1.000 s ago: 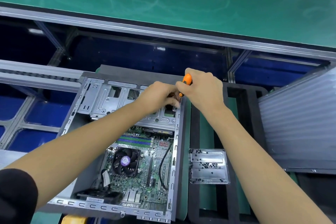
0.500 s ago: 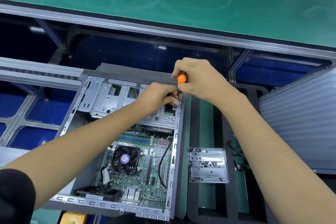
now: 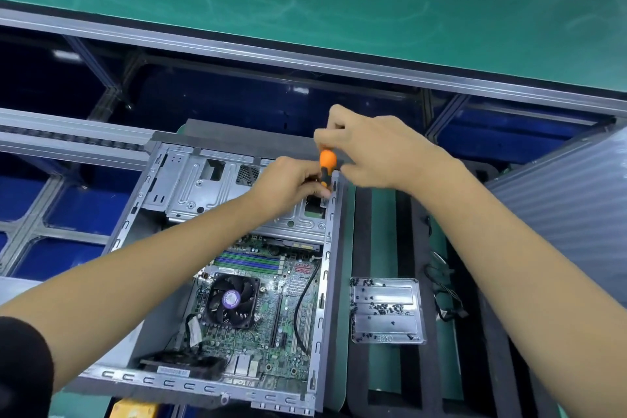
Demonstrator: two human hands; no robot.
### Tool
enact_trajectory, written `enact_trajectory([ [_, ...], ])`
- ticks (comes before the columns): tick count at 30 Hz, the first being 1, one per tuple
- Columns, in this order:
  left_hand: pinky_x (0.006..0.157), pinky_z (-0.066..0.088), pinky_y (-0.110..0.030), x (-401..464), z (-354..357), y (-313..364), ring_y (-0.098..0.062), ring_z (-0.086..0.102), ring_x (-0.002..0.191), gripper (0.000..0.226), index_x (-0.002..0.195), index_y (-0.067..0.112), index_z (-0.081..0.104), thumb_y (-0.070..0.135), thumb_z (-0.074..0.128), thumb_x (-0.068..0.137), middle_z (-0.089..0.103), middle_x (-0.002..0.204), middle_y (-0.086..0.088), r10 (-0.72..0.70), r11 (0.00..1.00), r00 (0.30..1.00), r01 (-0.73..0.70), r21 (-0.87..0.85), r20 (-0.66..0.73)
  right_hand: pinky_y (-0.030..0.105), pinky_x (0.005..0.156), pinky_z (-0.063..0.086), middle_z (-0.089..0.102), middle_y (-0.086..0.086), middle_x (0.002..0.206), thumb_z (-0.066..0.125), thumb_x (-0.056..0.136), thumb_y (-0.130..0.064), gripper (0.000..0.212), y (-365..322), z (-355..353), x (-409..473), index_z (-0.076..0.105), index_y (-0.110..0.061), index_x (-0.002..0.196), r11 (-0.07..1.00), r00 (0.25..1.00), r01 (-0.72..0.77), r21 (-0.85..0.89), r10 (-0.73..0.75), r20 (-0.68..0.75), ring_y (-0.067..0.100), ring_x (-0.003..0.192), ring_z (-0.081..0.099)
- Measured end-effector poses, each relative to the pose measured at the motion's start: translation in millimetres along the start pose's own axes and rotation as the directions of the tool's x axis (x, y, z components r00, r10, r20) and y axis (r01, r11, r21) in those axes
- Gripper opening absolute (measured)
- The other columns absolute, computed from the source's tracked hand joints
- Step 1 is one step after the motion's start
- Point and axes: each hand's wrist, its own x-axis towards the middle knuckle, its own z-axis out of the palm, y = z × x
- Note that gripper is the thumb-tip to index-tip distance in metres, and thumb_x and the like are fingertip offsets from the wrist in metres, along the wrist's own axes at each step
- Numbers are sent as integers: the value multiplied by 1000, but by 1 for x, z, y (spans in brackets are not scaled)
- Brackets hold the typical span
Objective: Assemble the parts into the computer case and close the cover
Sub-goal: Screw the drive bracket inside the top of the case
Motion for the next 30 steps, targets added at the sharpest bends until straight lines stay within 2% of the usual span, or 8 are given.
enact_trajectory([
  [5,56,36,-9,4,4,-1,12,56,62,14,90,13,72,27,76,88,63,69,20,-43,999,999,43,23,5,29,45,25,44,-4,109,58,88,-12,39,-3,-4,3,52,-31,122,974,991,133,-183,-126,45,21,52,45],
  [11,66,45,-9,6,-1,4,9,65,73,10,87,19,72,26,79,85,71,72,15,-44,994,998,48,-94,47,29,50,29,52,-5,78,60,82,-29,9,5,-13,12,51,-27,81,989,995,39,-143,-25,95,22,60,49],
  [14,73,49,-11,4,-3,9,2,71,75,11,91,22,72,19,79,83,74,77,16,-16,986,1000,14,-166,-8,31,49,24,46,-1,56,50,88,-39,31,2,-3,16,44,-20,65,976,993,-75,-204,92,74,21,48,38],
  [17,75,56,-23,2,-1,11,-1,71,68,8,94,16,72,15,76,87,75,75,11,-30,983,999,25,-181,-24,30,48,21,47,-3,58,43,94,-42,27,-3,7,15,46,-20,79,954,997,-76,-289,81,3,17,46,37],
  [19,71,57,-28,3,-2,11,-2,71,66,7,88,19,68,13,71,91,73,72,12,-7,992,1000,5,-124,-15,28,47,22,51,-7,71,49,91,-46,24,-2,6,11,37,-27,97,977,1000,29,-211,-26,15,14,49,42],
  [23,72,53,-18,4,-8,12,0,70,64,16,92,37,63,23,72,91,71,73,22,-6,992,999,11,-124,38,28,46,20,46,-8,79,55,85,-18,40,3,-5,10,20,-35,94,962,982,184,-200,-173,70,17,53,43],
  [28,70,57,-21,0,-3,8,-8,73,63,12,98,22,68,18,75,89,77,91,8,-34,955,999,45,-293,42,29,46,20,43,-2,56,53,87,-29,11,7,-6,18,44,-23,85,959,995,51,-280,-27,91,18,44,35],
  [30,68,55,-22,-1,2,10,-7,72,62,14,100,18,69,18,77,89,76,89,12,-51,962,998,57,-267,30,29,47,20,42,-3,55,46,93,-41,23,2,-2,18,47,-22,79,933,998,20,-359,4,65,16,45,35],
])
